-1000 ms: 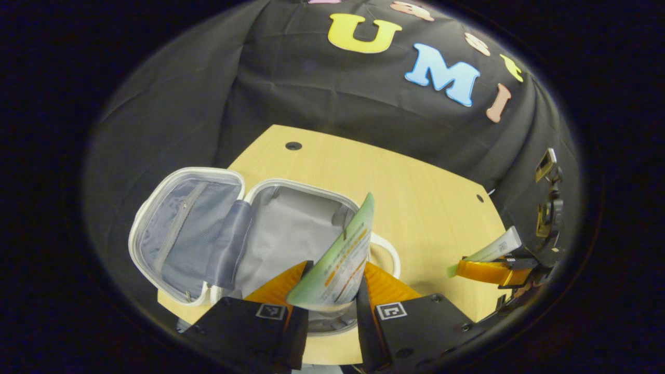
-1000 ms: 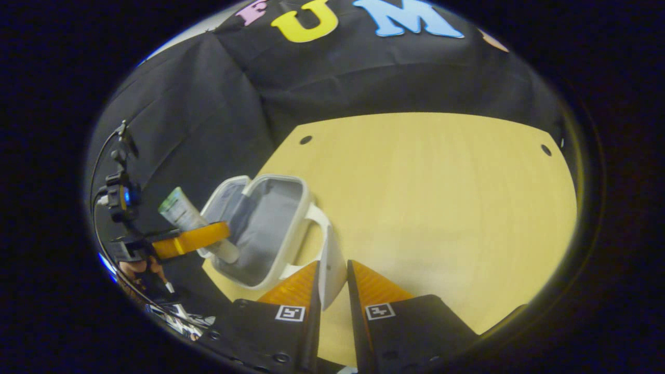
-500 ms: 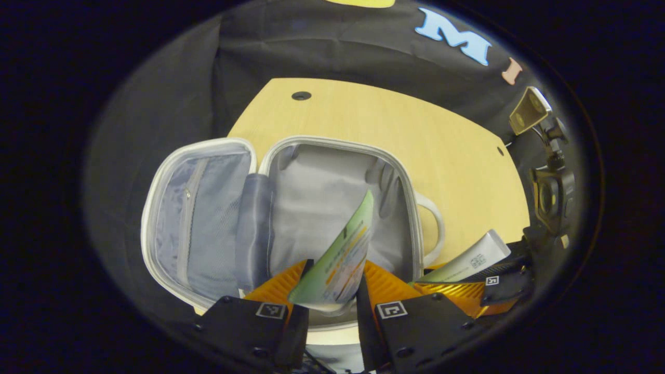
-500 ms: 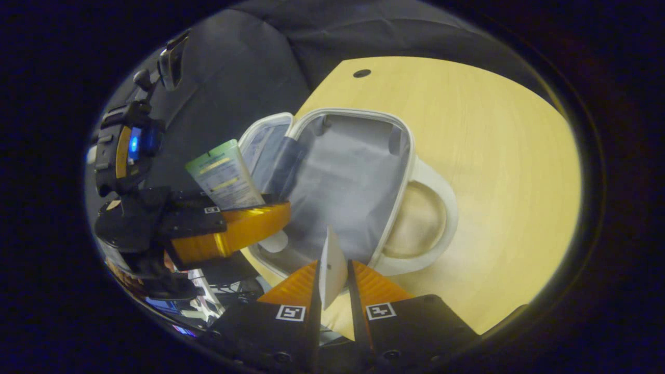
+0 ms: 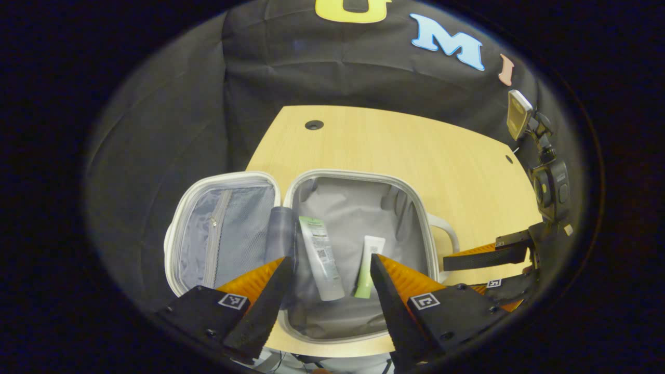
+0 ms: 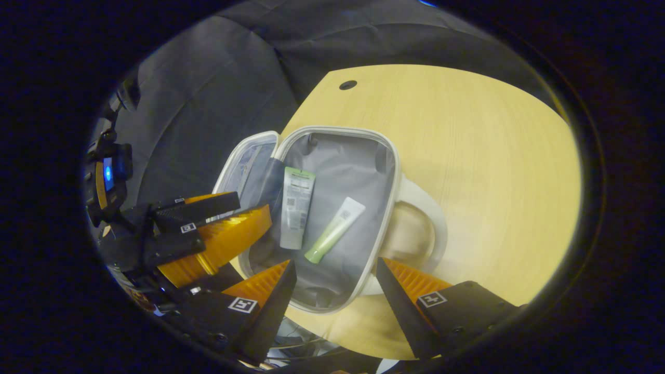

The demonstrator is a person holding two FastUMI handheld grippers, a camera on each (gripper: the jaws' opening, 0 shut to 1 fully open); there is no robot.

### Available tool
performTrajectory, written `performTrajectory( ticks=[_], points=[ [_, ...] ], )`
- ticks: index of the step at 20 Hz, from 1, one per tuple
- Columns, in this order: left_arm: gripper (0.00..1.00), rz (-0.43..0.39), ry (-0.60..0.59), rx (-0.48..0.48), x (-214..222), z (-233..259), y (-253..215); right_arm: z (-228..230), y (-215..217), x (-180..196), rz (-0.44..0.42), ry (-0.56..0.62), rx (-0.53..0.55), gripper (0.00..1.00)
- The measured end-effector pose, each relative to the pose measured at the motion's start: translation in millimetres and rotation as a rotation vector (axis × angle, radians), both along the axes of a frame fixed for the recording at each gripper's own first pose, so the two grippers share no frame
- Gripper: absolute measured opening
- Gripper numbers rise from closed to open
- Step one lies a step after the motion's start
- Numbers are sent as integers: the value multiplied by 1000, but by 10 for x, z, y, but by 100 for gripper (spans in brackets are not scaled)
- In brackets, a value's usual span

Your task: First open the suitcase, pack the skin care products into it, and then close the suitcase.

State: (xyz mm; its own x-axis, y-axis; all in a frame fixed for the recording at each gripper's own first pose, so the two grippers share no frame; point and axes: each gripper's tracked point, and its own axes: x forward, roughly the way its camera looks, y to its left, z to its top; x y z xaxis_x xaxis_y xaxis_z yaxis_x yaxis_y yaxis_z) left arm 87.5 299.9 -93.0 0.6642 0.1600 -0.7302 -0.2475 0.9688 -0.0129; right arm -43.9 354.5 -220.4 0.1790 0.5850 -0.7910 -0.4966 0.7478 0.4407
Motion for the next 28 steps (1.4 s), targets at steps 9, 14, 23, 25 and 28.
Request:
performTrajectory(
  ticks=[9, 14, 23, 25, 28],
  points=[
    [93, 111, -132, -60, -148, 211, 349, 174, -228, 4, -3, -75, 52, 95],
    [97, 354, -290, -159, -546, 612, 1191, 132, -614, 49, -76, -57, 59, 95],
    [95, 770, -339, -206, -1405, 478, 2806, -97, -1570, 36, -300, -7, 38, 95],
    [96, 852, -342, -287, -1416, 311, 3078, -192, -1772, 23, -339, 19, 0, 95],
    [96, 943, -329, -450, -1412, -27, 3323, -244, -1951, 41, -391, 46, -29, 95]
  ],
)
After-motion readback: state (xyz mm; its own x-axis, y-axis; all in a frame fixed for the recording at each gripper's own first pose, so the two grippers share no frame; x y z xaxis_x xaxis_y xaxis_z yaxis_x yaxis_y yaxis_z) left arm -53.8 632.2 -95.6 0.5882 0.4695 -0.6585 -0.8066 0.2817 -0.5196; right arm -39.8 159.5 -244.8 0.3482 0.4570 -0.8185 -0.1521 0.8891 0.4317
